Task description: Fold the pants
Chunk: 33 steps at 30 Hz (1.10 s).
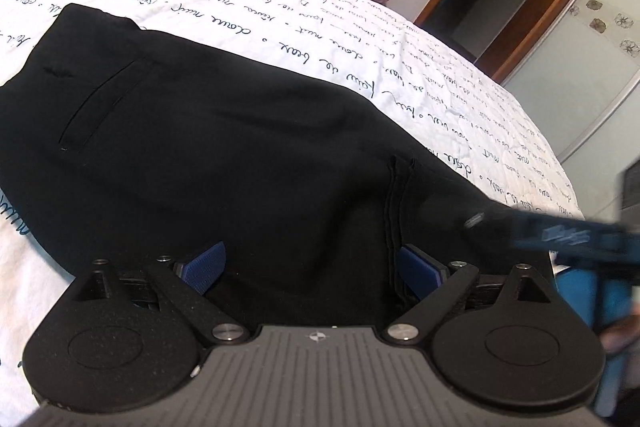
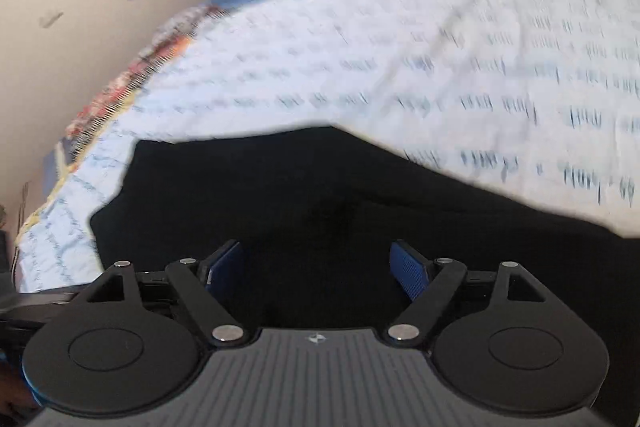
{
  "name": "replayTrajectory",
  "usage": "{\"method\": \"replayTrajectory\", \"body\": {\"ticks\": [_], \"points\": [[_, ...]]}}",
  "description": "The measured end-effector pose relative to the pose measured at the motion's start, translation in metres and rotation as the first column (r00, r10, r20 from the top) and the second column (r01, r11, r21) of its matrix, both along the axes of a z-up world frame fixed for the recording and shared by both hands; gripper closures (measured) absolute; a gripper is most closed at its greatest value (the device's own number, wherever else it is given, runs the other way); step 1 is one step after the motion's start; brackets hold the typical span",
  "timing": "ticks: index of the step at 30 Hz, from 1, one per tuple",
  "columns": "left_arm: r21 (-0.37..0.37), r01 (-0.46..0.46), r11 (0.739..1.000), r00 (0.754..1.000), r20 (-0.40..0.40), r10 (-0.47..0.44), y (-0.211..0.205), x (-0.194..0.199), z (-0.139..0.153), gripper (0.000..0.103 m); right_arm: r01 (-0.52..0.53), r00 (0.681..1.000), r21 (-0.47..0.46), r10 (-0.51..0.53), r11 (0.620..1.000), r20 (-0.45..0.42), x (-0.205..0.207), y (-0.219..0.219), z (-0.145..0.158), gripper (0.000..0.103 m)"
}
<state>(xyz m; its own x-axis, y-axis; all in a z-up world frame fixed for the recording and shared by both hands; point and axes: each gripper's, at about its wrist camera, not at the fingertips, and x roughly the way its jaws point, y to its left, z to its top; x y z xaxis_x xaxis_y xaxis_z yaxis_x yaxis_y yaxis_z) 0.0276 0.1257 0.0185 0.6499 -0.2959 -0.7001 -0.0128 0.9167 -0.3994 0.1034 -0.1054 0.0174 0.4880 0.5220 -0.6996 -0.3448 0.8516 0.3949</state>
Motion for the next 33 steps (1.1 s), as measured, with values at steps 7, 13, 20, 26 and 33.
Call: {"method": "replayTrajectory", "body": {"ticks": [7,13,20,26,33], "points": [[-0.11,-0.087,0.99,0.992,0.082,0.097,0.039,-0.04,0.023,0.011,0.037,0.999,0.077,-0.039,0.996,0.029,-0.01,-0.003,0.016,0.02],[-0.116,-0.263,0.958,0.946,0.163,0.279,0.107,-0.094,0.04,0.011,-0.067,0.981,-0.075,0.079,0.995,0.178,-0.029,0.035,0.037,0.02],[-0.137,-0.424,0.895,0.878,0.182,0.443,0.149,-0.114,0.049,0.011,-0.228,0.959,-0.205,0.256,0.952,0.124,-0.028,0.093,0.01,0.02],[-0.157,-0.419,0.894,0.878,0.182,0.443,0.154,-0.114,0.047,0.011,-0.249,0.955,-0.189,0.273,0.95,0.117,-0.02,0.118,0.023,0.02],[-0.133,-0.398,0.908,0.887,0.198,0.417,0.151,-0.108,0.042,0.011,-0.208,0.859,-0.439,0.378,0.874,0.345,-0.066,0.135,0.032,0.02]]}}
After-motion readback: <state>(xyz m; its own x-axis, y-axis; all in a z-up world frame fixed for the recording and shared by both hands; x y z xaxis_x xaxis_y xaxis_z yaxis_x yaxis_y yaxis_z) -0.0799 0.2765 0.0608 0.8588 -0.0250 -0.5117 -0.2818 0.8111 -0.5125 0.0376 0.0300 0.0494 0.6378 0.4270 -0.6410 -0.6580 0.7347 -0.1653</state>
